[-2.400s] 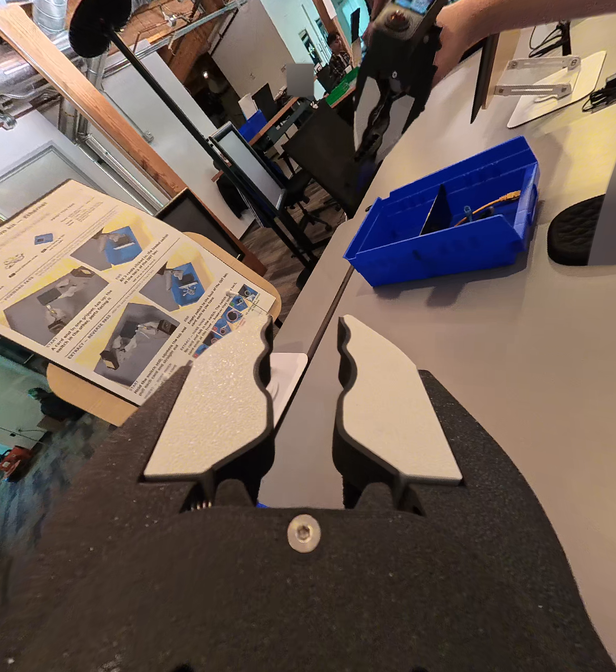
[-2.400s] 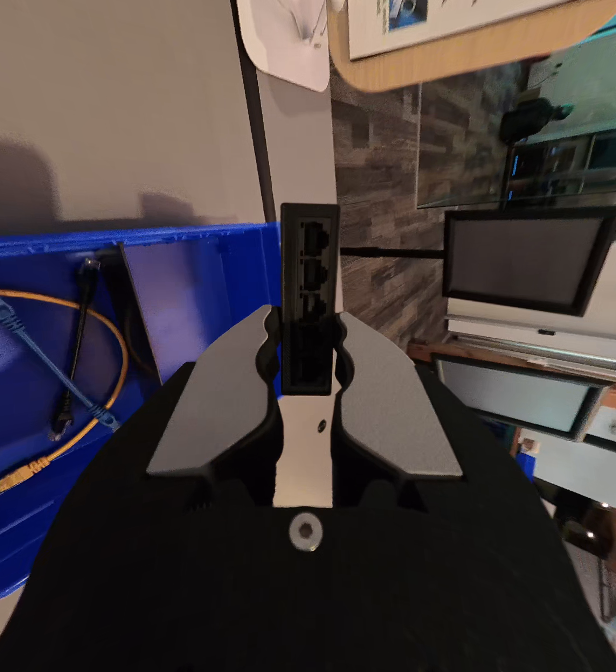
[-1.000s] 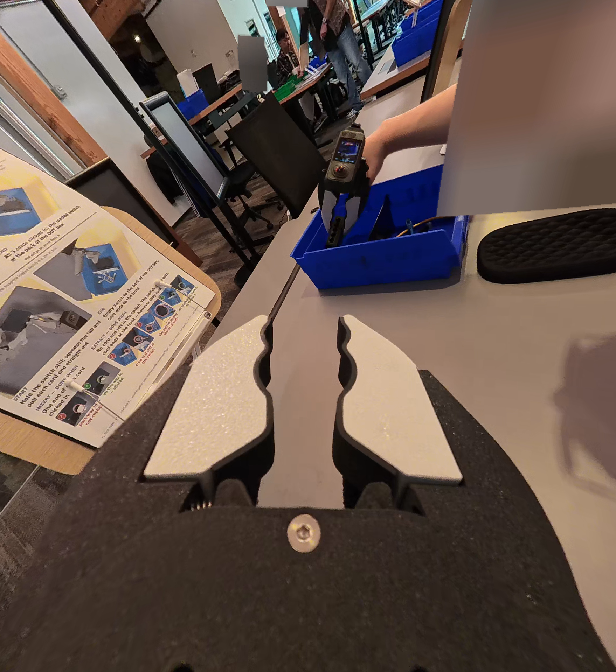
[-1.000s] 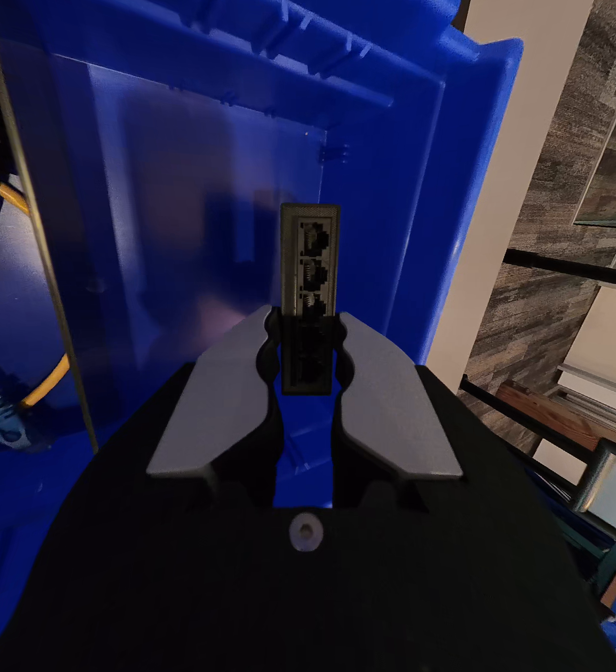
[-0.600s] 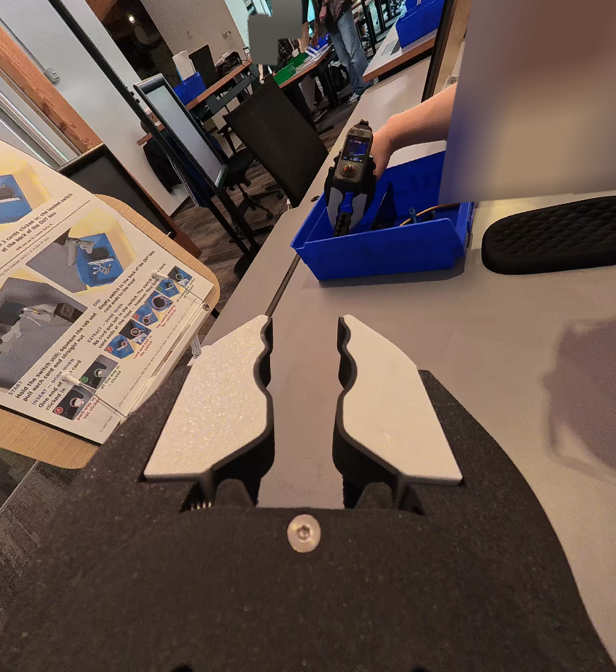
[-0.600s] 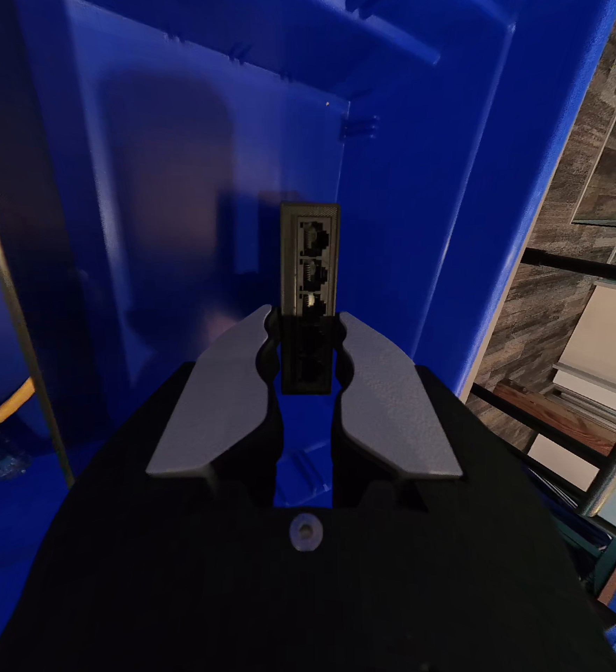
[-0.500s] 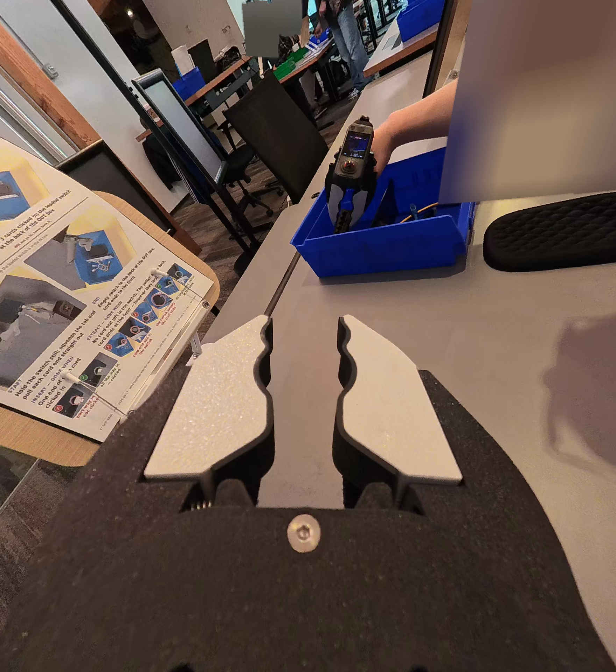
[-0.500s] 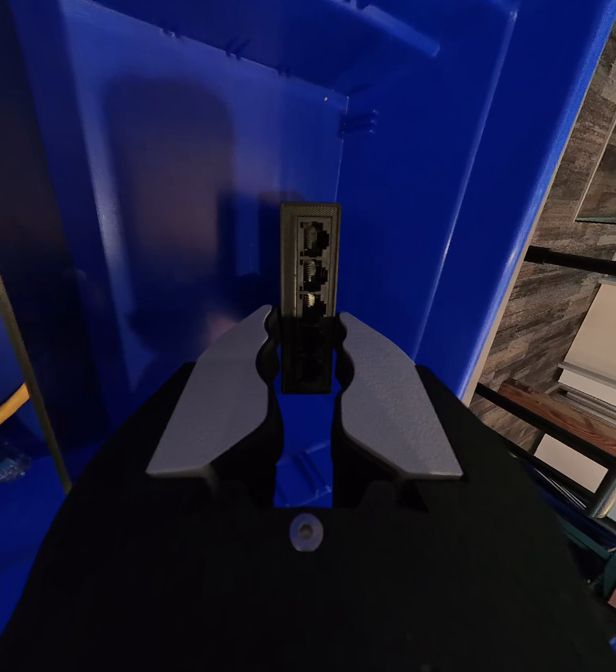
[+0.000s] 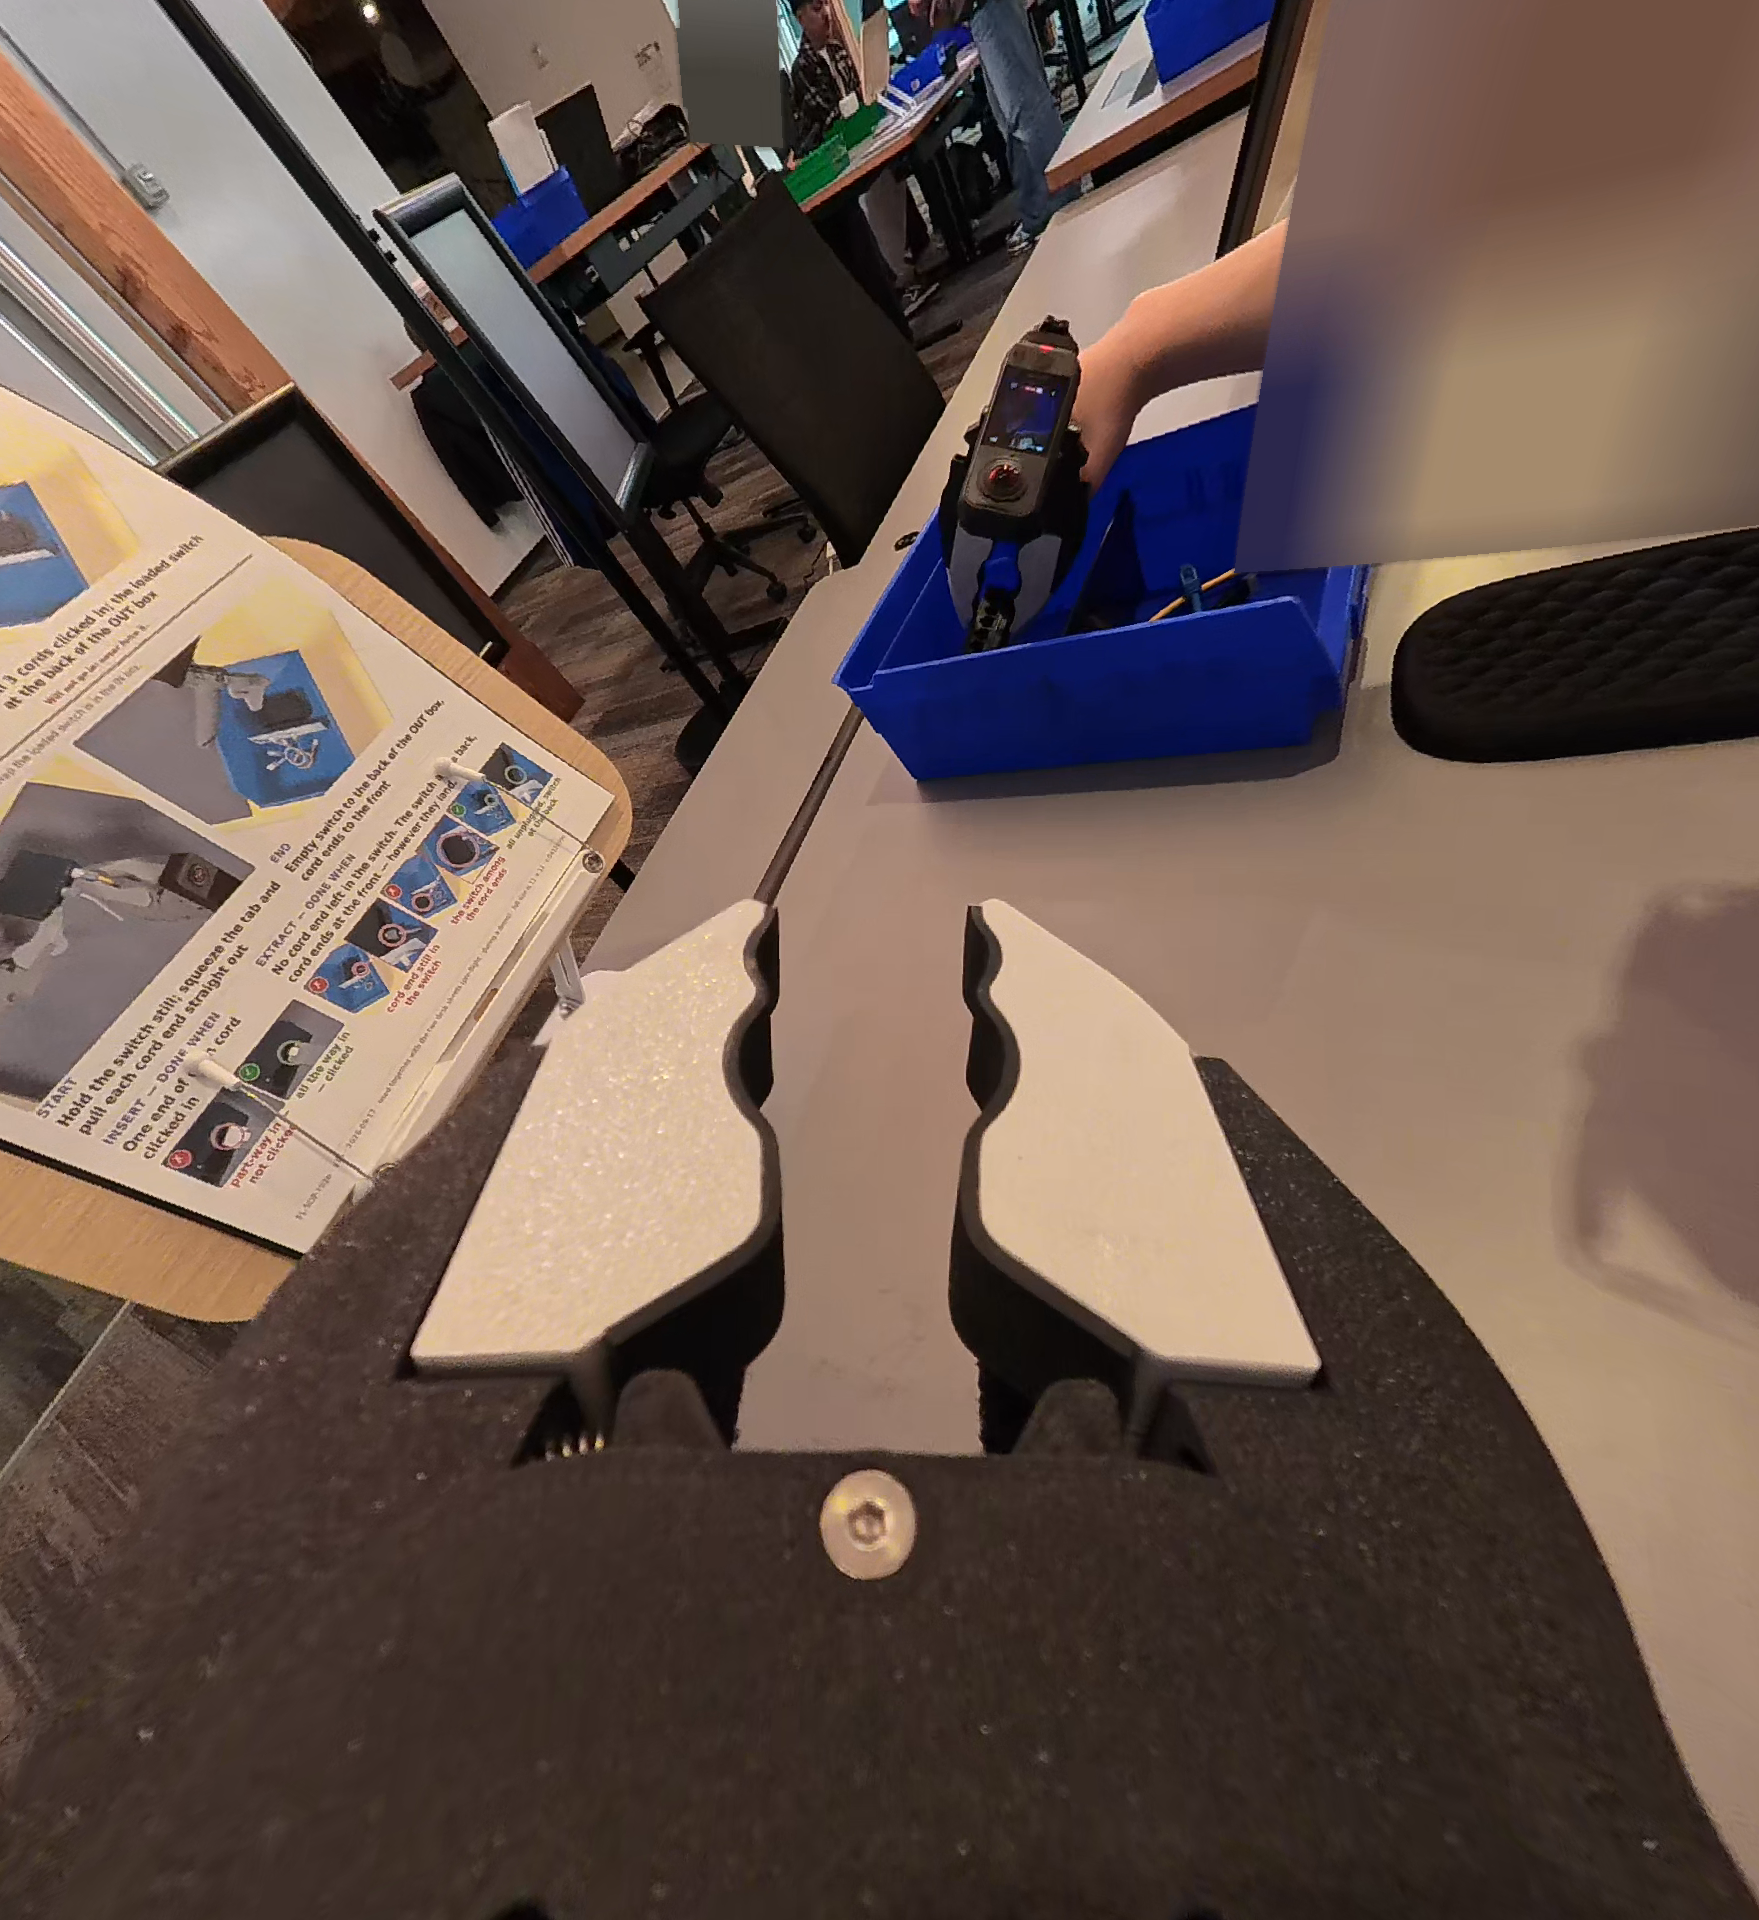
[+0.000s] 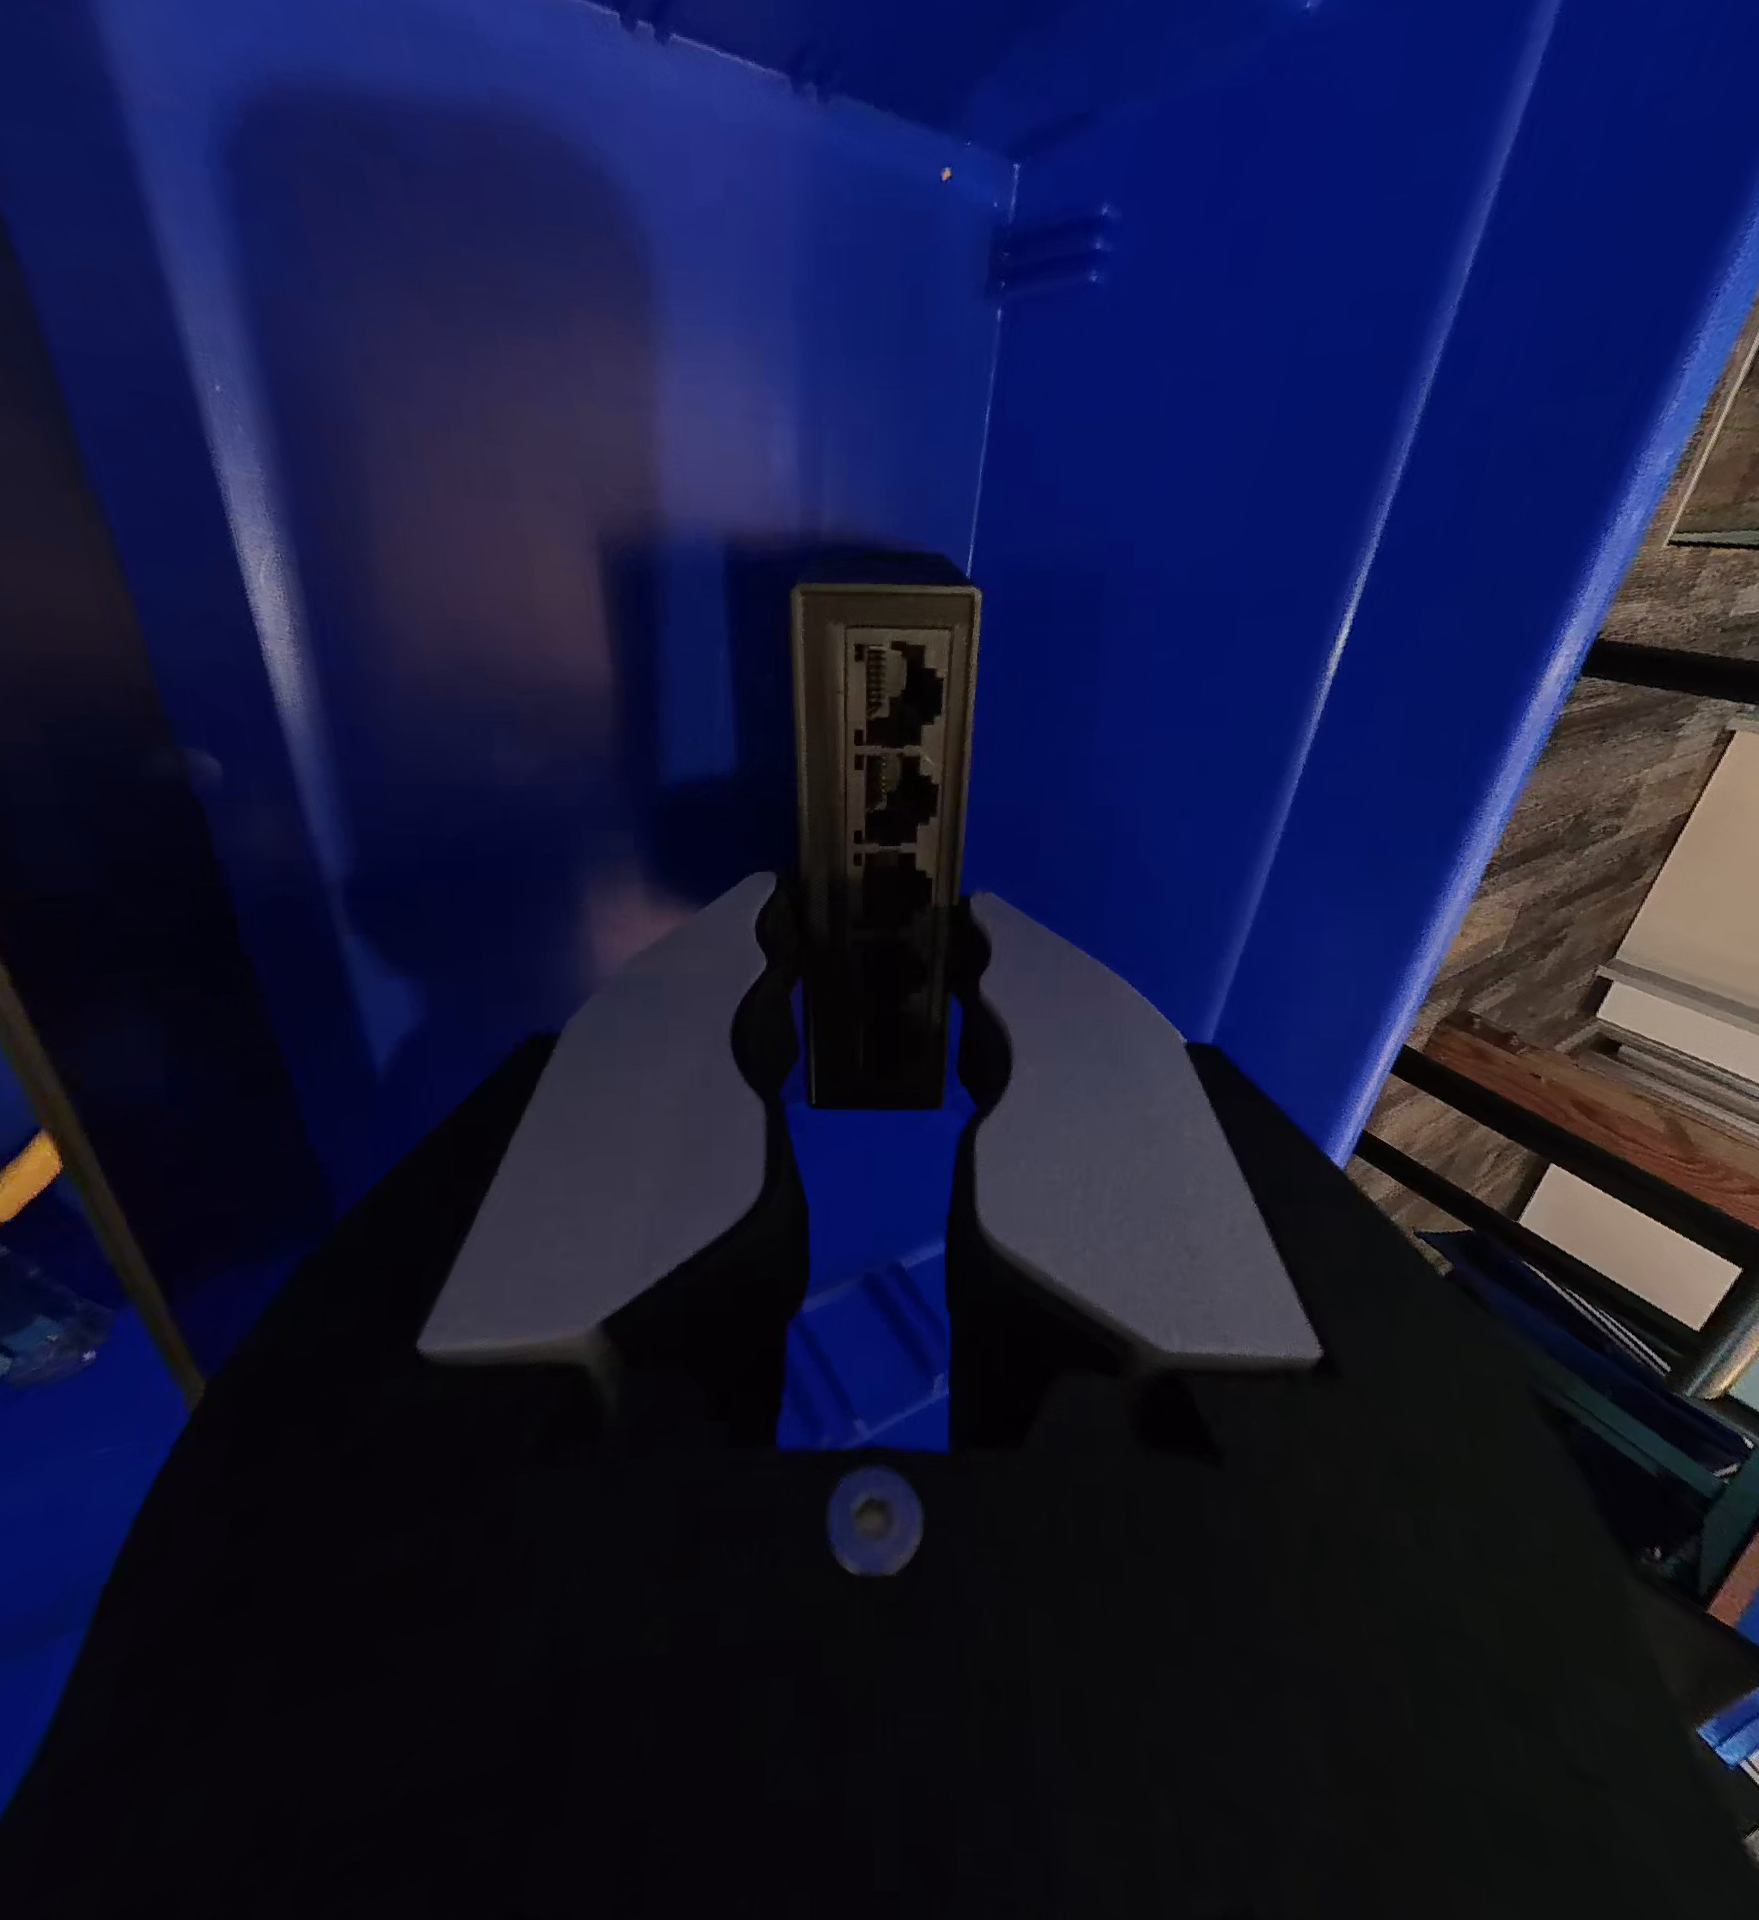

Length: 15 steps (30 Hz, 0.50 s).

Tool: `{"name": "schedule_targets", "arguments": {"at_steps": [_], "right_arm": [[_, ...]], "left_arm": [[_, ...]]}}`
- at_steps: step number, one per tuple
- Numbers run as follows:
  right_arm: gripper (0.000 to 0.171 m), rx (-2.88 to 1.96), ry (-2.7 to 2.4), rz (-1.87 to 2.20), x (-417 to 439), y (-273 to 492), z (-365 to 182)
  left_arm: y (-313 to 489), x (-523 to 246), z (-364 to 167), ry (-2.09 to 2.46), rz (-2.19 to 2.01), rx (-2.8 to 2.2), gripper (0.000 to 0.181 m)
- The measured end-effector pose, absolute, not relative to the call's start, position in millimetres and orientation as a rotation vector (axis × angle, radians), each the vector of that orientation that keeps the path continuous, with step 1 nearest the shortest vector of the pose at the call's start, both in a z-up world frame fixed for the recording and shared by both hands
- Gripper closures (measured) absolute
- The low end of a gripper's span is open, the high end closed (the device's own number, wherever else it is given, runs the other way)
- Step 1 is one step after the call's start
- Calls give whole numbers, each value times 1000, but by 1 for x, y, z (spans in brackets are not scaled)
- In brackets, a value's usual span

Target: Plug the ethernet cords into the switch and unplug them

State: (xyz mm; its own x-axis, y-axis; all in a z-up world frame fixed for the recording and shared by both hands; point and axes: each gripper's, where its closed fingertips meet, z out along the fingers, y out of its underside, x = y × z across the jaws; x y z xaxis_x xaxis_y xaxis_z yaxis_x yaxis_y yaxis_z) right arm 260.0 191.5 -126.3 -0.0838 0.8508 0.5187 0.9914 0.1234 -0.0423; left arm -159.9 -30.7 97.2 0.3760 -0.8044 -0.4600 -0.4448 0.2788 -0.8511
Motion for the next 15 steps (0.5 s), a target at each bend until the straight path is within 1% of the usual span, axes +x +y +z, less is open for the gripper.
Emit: {"name": "schedule_targets", "arguments": {"at_steps": [15], "right_arm": [[144, -1817, -1955, -448, 260, 189, -126]], "left_arm": [[-32, -163, 103, 1230, -343, -1335, 148]]}}
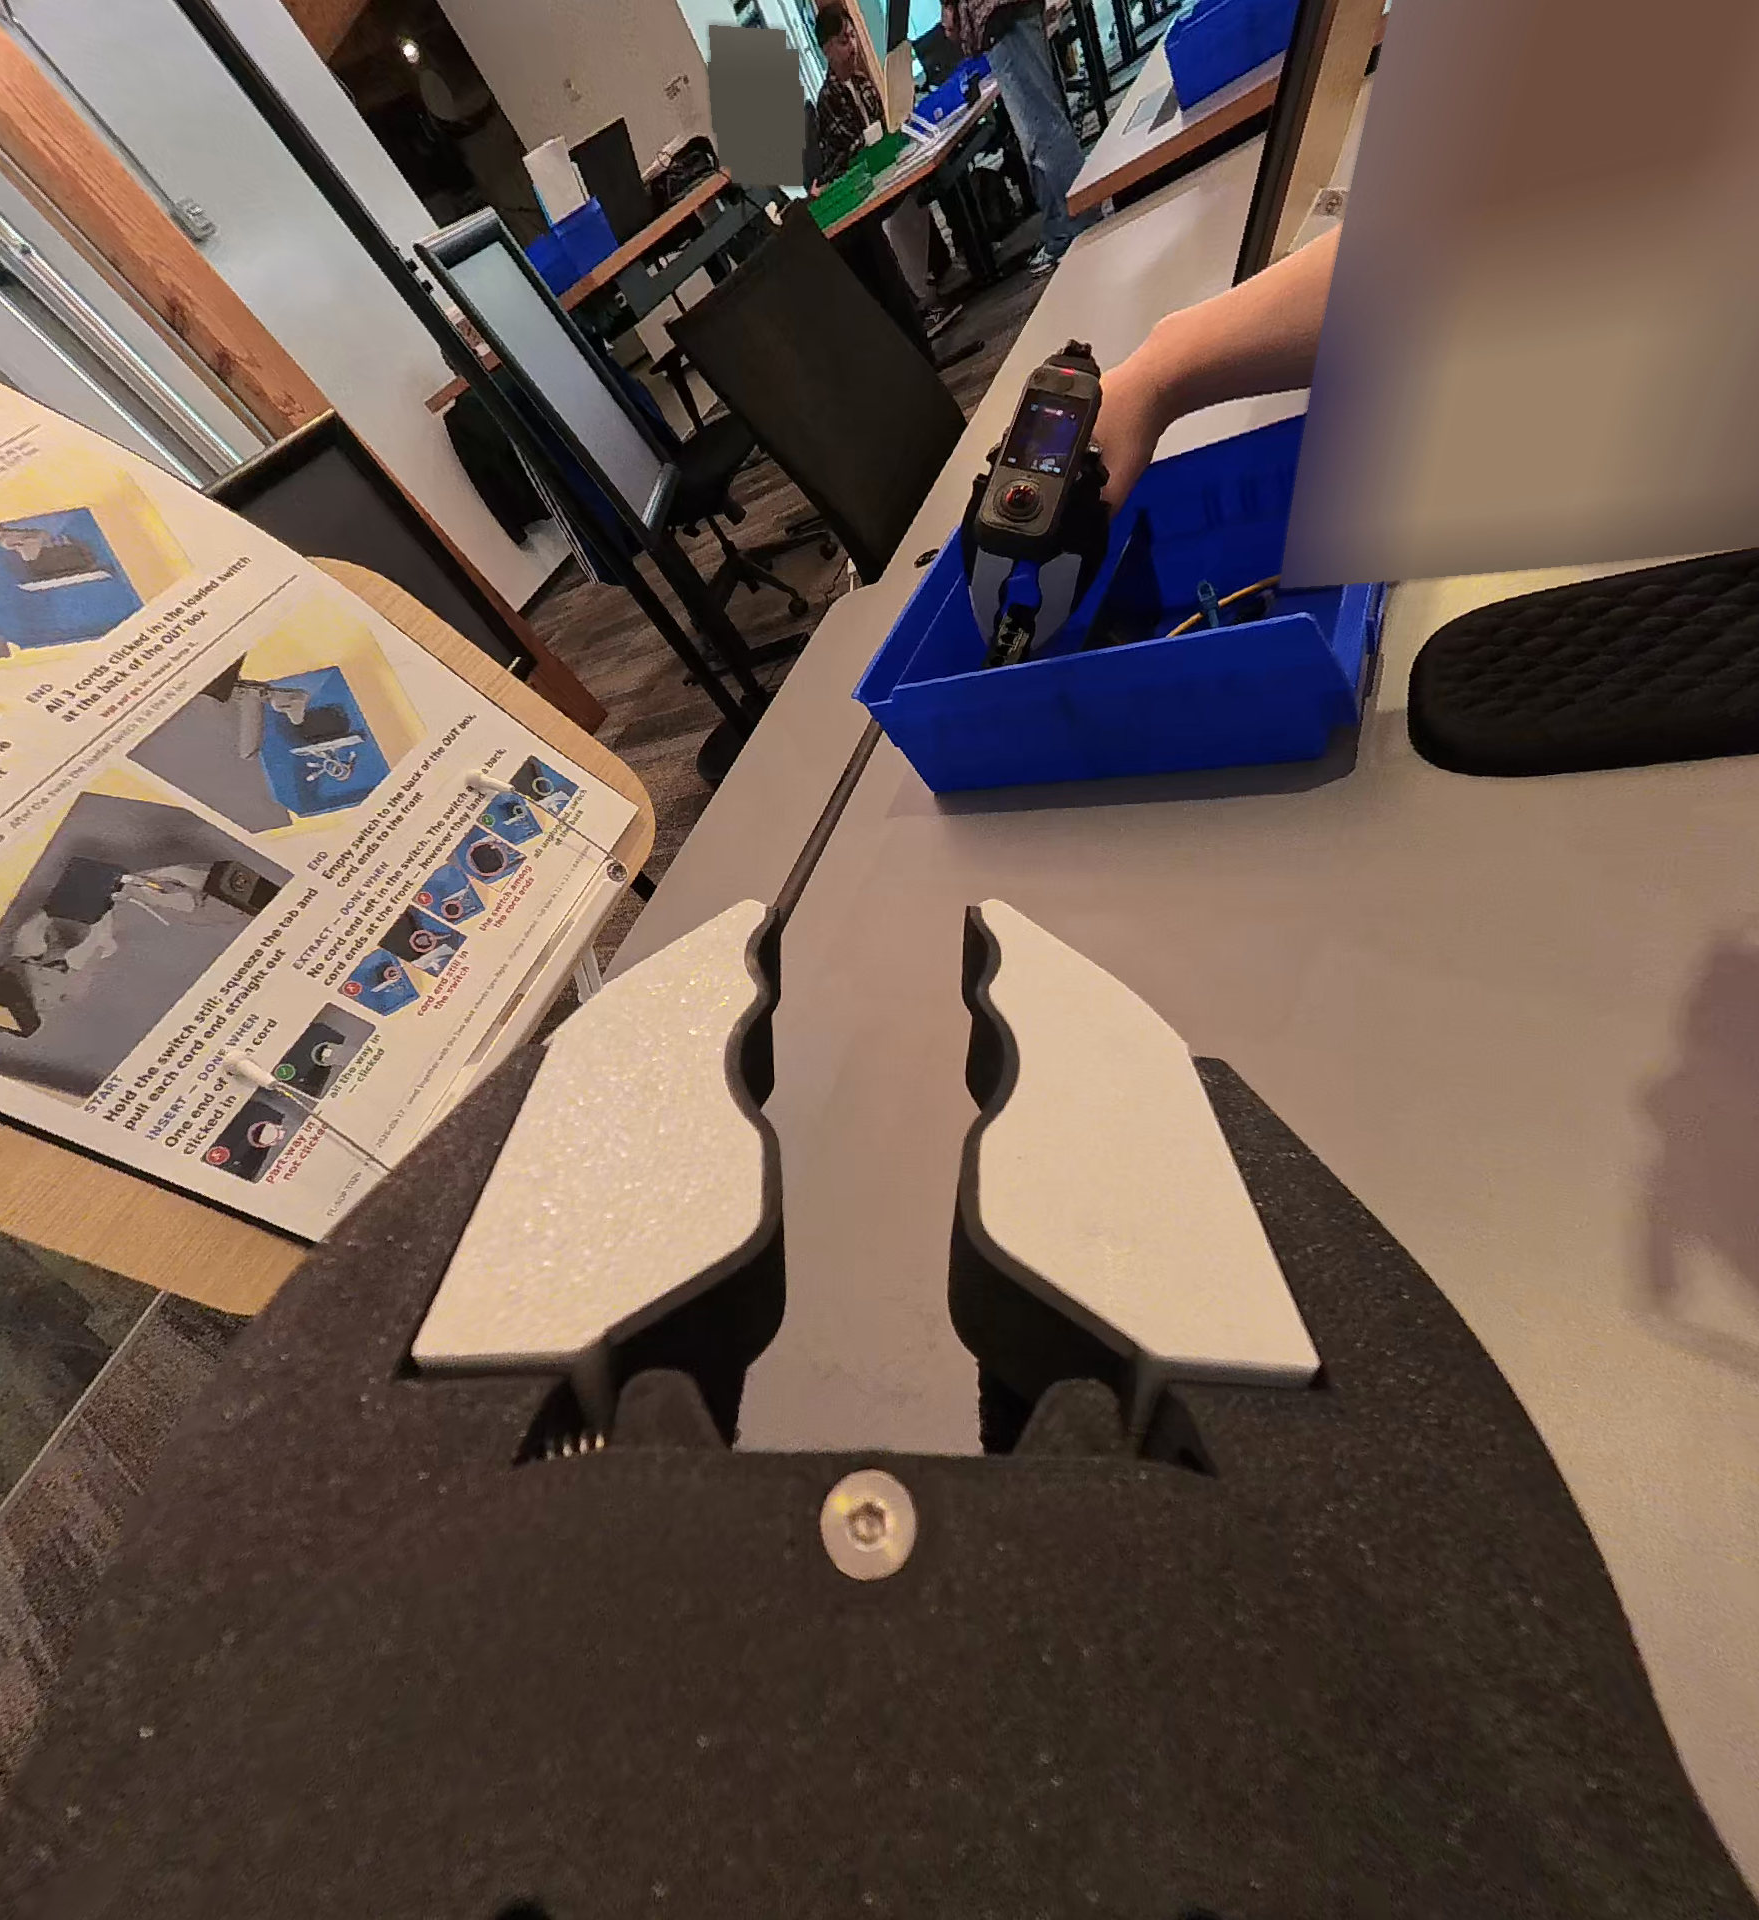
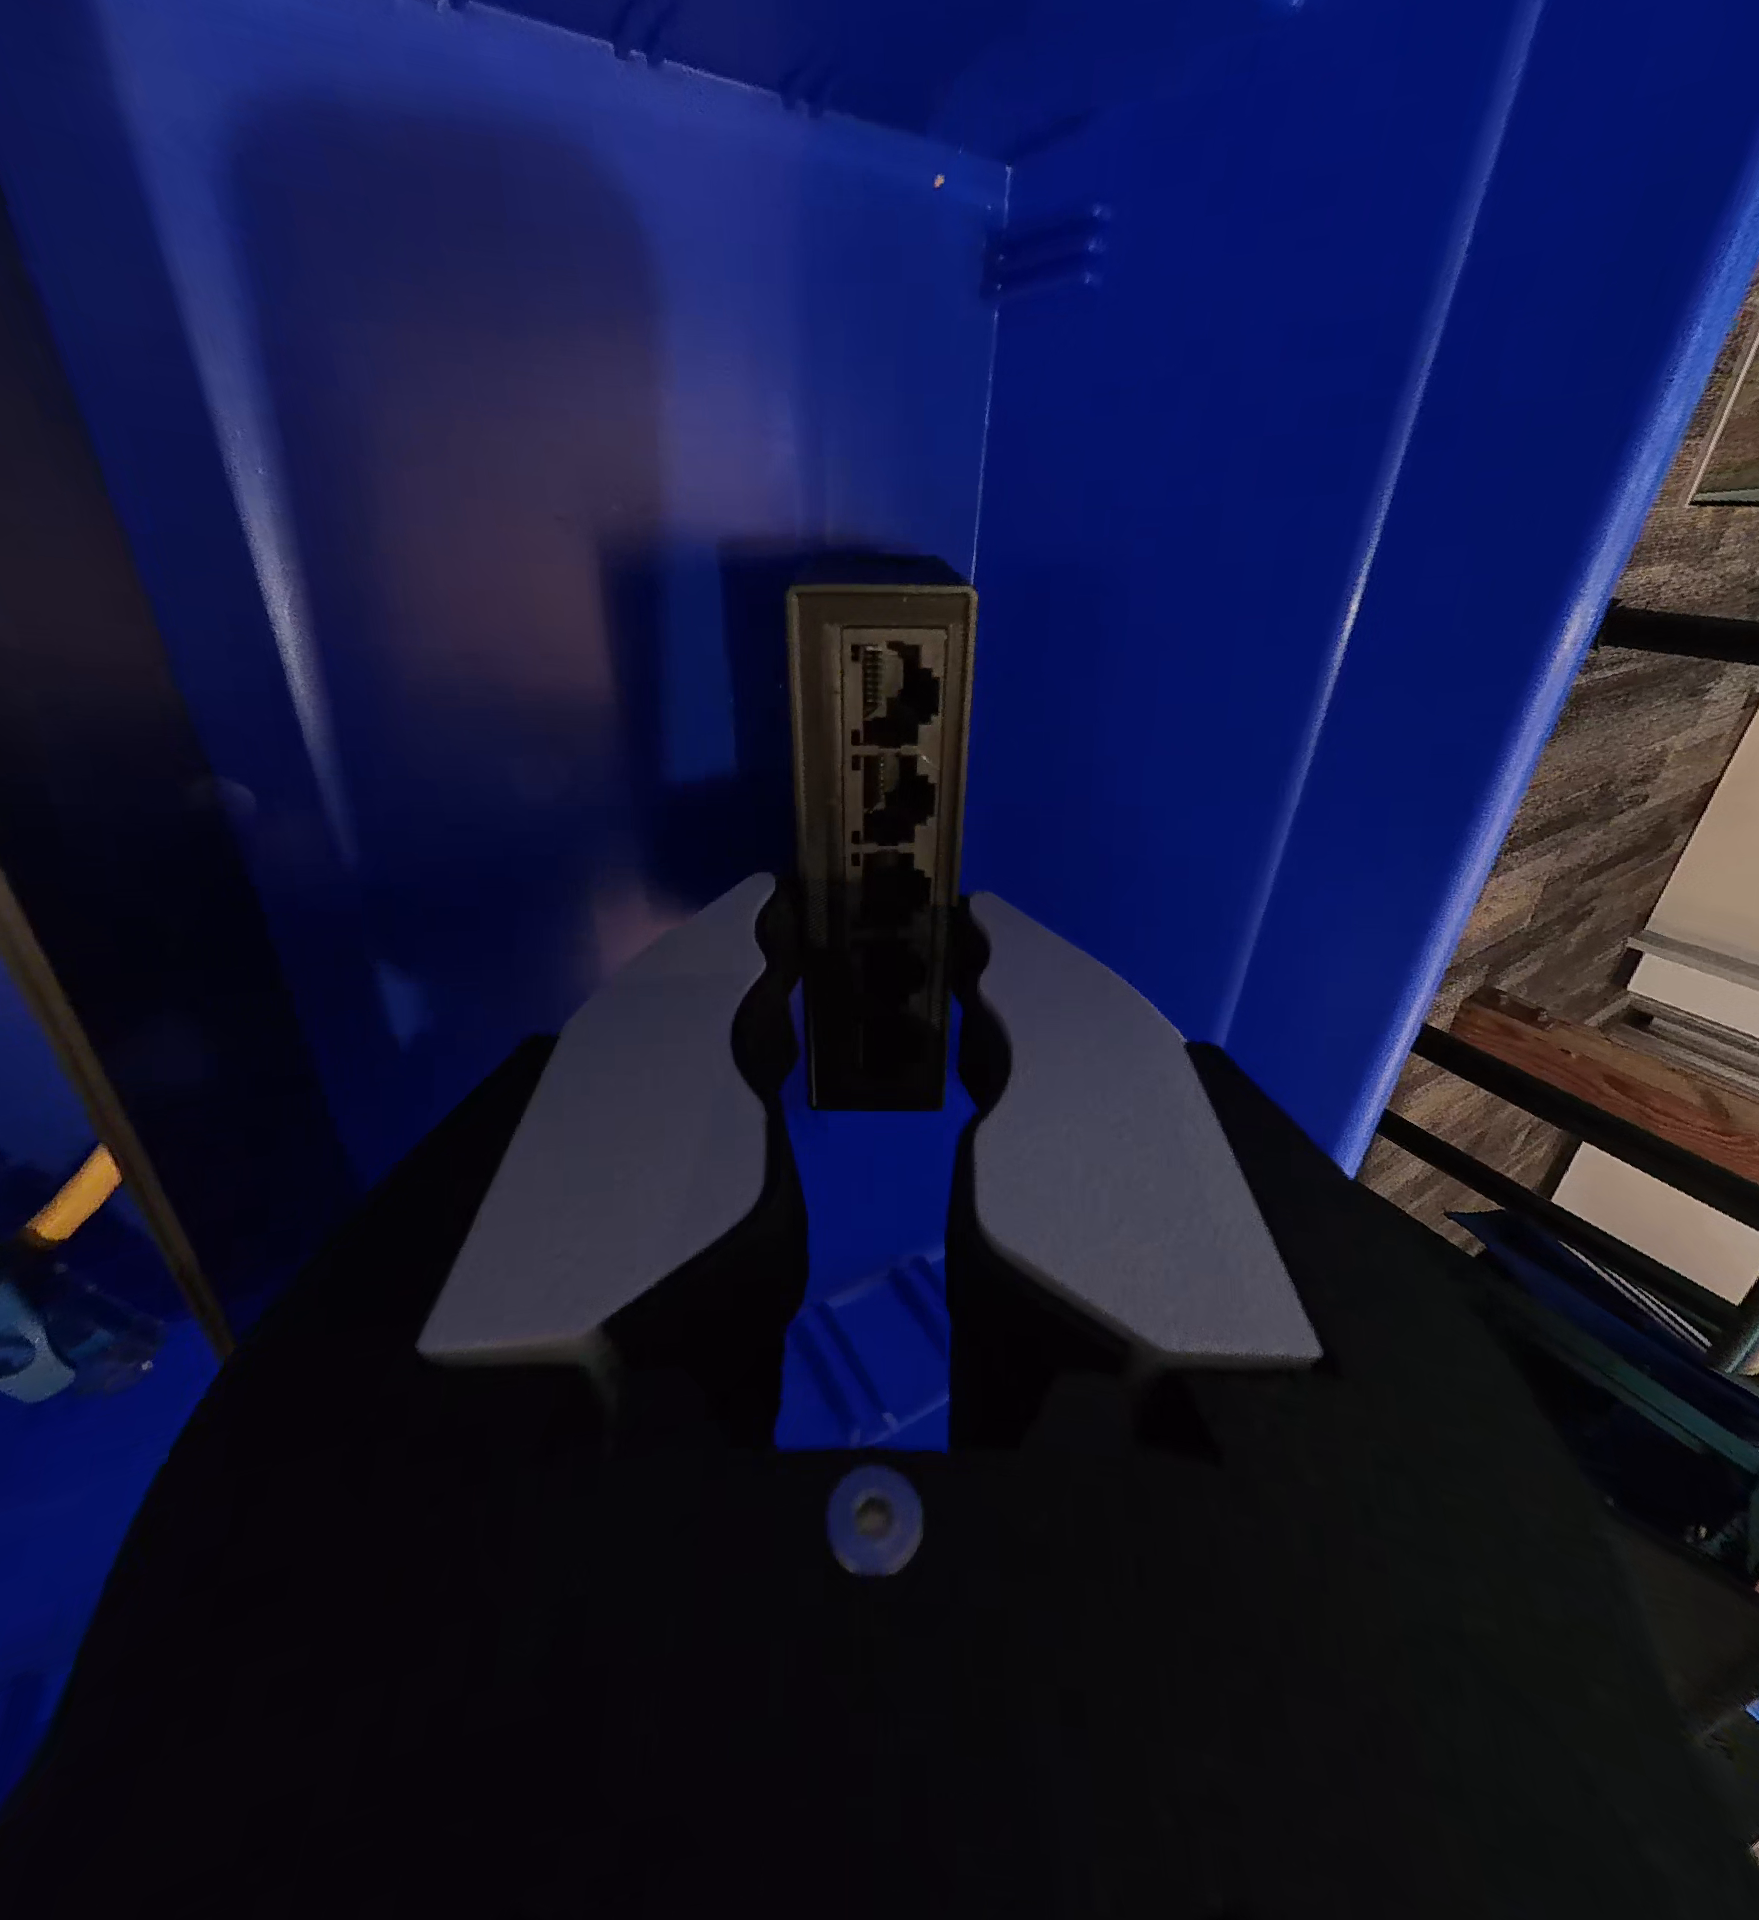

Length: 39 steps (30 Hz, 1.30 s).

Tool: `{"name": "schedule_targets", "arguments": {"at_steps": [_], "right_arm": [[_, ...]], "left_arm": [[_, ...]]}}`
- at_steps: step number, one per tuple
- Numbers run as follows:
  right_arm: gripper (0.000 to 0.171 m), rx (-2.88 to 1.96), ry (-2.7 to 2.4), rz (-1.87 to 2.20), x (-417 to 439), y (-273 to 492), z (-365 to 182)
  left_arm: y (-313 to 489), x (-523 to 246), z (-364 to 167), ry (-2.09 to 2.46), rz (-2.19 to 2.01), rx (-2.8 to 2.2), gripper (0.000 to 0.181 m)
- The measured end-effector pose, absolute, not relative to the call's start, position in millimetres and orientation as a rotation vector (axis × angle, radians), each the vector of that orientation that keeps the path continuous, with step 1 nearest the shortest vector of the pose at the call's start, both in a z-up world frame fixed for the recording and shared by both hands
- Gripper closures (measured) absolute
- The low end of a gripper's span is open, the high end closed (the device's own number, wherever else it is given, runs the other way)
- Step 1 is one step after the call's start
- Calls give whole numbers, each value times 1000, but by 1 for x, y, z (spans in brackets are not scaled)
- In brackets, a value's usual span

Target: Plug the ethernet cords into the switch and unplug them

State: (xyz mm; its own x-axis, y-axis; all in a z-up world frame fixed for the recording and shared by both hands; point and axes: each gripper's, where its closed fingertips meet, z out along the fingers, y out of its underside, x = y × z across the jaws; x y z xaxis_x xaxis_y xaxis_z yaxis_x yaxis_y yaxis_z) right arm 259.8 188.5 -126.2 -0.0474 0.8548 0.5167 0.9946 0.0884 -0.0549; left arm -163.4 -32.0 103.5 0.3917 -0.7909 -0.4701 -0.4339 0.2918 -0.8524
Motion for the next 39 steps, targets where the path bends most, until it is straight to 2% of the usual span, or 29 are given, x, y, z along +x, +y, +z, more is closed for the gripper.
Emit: {"name": "schedule_targets", "arguments": {"at_steps": [20, 32, 35, 39], "right_arm": [[143, -1880, -1929, -473, 264, 184, -128], [135, -1996, -1914, -535, 276, 180, -125], [139, -2052, -1919, -716, 297, 181, -108], [141, -2174, -1876, -905, 325, 160, -52]], "left_arm": [[-36, -165, 107, 1237, -313, -1327, 148], [-55, -167, 127, 1226, -311, -1252, 149], [-56, -171, 131, 1209, -295, -1251, 150], [-60, -174, 137, 1196, -292, -1238, 149]]}}
